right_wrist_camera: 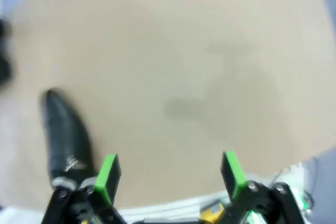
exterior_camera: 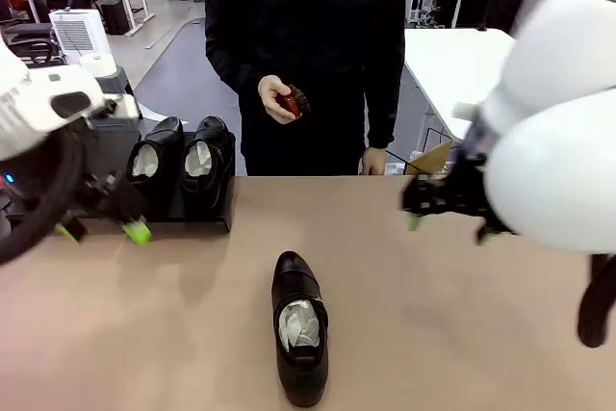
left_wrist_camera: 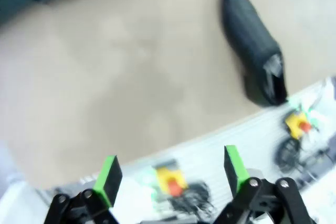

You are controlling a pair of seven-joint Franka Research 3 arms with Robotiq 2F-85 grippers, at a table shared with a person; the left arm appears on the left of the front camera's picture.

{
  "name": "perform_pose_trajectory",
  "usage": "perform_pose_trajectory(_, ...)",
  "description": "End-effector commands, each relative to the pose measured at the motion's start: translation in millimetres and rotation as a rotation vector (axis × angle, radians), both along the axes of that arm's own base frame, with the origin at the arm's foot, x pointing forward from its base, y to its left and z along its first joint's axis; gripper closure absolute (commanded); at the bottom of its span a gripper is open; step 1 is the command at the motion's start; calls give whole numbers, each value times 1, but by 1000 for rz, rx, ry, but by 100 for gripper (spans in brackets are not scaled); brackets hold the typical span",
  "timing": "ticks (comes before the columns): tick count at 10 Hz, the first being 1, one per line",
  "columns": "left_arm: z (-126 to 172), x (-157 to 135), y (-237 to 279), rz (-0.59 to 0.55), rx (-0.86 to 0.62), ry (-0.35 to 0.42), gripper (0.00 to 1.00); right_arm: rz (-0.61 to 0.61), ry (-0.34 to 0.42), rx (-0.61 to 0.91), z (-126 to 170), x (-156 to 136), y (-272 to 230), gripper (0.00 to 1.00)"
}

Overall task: Organize the shoes by placing them on the stand.
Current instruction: Place the Shoe from the middle of the table onto the Shoes Stand.

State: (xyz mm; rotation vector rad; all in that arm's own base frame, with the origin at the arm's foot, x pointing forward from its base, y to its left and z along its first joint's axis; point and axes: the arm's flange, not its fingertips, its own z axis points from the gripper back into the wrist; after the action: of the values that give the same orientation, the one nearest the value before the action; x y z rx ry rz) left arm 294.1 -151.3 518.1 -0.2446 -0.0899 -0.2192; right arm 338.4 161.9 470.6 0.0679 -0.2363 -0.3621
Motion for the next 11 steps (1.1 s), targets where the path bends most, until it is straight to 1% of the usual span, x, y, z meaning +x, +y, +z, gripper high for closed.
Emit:
perform_pose_trajectory(1,-12,1,-13,69,-76,43,0,-165,89,24,-26,24,-27,0)
perform_pose_trajectory(2,0,0,0,0,0,0,0,-240,115,82,-37,30,-48,0)
perform_pose_trajectory(3,0,0,0,0,0,0,0,-91,45,-4,-18,11,-33,0)
perform_pose_trajectory(4,-7,-12,-21,17,-37,54,0,-91,45,-4,-18,11,-33,0)
perform_pose_trajectory(5,-17,-15,-42,88,69,54,0,-91,45,-4,-18,11,-33,0)
perform_pose_trajectory(6,-43,-24,-88,98,149,34,0,-91,45,-4,-18,11,-33,0)
perform_pose_trajectory(7,-59,-35,-124,112,162,24,0,-91,45,-4,-18,11,-33,0)
perform_pose_trajectory(8,-72,-41,-150,174,186,-4,0,-91,45,-4,-18,11,-33,0)
perform_pose_trajectory(9,-86,-36,-163,241,170,-12,0,-91,45,-4,-18,11,-33,0)
perform_pose_trajectory(10,-97,-32,-173,267,153,-26,0,-91,45,-4,-18,11,-33,0)
perform_pose_trajectory(11,-102,-29,-181,276,116,-77,0,-91,45,-4,-18,11,-33,0)
